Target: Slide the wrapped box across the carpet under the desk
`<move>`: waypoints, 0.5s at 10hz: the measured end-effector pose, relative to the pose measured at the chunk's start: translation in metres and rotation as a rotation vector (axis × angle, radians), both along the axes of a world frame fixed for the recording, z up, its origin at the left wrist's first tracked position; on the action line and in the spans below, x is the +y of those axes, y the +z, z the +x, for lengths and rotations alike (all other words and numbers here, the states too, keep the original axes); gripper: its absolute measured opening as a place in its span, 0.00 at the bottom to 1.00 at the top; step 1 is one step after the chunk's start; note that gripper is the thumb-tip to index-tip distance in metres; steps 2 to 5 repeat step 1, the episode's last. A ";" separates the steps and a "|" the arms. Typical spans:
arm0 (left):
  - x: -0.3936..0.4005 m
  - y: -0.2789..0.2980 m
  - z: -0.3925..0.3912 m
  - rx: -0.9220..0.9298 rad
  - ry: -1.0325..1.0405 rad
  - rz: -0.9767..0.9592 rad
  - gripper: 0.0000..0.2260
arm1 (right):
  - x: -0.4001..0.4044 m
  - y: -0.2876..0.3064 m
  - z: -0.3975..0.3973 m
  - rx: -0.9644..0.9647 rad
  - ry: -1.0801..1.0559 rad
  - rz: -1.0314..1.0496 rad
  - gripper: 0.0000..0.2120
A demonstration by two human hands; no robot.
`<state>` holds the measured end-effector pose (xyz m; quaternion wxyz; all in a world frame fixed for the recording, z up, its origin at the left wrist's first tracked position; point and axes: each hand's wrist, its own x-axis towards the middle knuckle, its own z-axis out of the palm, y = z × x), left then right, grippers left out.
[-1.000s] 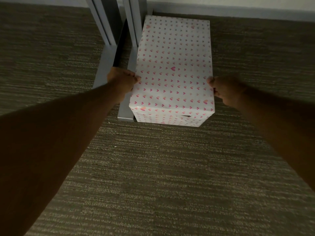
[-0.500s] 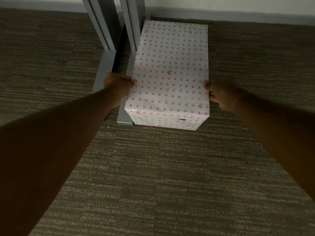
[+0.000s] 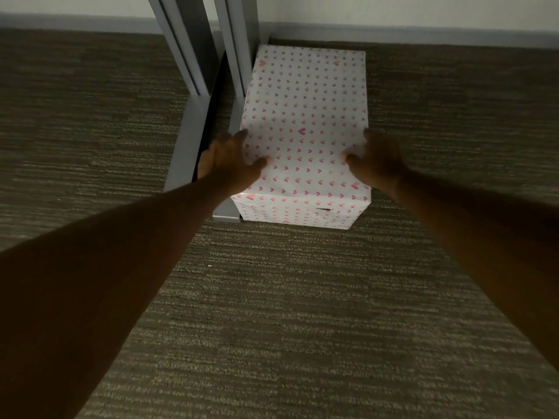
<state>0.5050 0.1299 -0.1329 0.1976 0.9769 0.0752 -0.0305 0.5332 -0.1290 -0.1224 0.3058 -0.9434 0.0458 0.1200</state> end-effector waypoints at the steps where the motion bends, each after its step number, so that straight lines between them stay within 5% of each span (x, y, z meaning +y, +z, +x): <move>1: -0.009 0.007 -0.015 -0.073 -0.095 0.244 0.43 | 0.007 0.010 -0.017 -0.242 0.206 -0.348 0.44; 5: -0.009 0.007 -0.015 -0.073 -0.095 0.244 0.43 | 0.007 0.010 -0.017 -0.242 0.206 -0.348 0.44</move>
